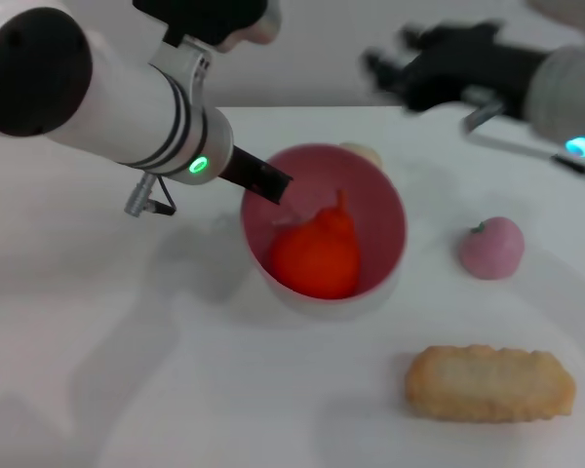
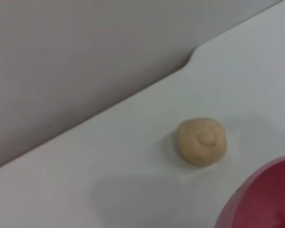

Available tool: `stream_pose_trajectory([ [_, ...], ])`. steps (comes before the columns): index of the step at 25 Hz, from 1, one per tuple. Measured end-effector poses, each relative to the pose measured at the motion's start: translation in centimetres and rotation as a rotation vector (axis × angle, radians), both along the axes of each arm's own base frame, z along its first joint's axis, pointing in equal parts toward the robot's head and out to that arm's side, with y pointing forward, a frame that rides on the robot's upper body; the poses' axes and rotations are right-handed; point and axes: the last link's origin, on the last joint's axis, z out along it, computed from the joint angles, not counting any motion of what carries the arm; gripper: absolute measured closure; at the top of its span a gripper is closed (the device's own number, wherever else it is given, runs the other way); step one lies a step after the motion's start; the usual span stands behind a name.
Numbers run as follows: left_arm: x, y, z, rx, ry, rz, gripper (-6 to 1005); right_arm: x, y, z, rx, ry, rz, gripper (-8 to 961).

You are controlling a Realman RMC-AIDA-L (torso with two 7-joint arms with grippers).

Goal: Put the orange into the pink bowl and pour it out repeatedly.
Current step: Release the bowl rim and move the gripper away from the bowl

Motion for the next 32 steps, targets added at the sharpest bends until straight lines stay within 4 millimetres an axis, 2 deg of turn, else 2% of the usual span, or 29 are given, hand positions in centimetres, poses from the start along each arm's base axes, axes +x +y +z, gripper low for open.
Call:
stream_pose_trajectory([
  [1,-0.1,0.0,-0.4,-0.017,-0.005,0.002,959,0.5,0.2,0.9,0.075,0.007,0.015,523],
  [2,-0.4,0.1,-1.1,-0.044,-0.017,0.008,958,2.0,0.4,2.2,0.196,0.015,0.021,511],
  [3,-0.5,0.2,-1.3,-0.048,-0.018,0.011,958,2.0,0.4,2.2,0.196,0.015,0.021,511],
  [5,-0.7,0.3,-1.5,-0.052,-0.017,0.018,957,3.2,0.5,3.2,0.305,0.020,0.027,511],
  [7,-0.9,0.4,-1.6,-0.052,-0.014,0.022,956,4.6,0.5,3.3,0.398,0.013,0.032,511],
  [10,-1.0,0.7,-1.7,-0.052,-0.018,0.032,954,5.7,0.4,2.6,0.456,0.012,0.040,511],
  [17,-1.6,1.1,-2.2,-0.065,-0.023,0.067,951,6.1,0.0,1.2,0.464,0.034,0.041,511],
  [32,-3.0,0.9,-3.2,-0.107,-0.023,0.111,943,6.2,0.2,1.0,0.465,0.051,0.034,510],
])
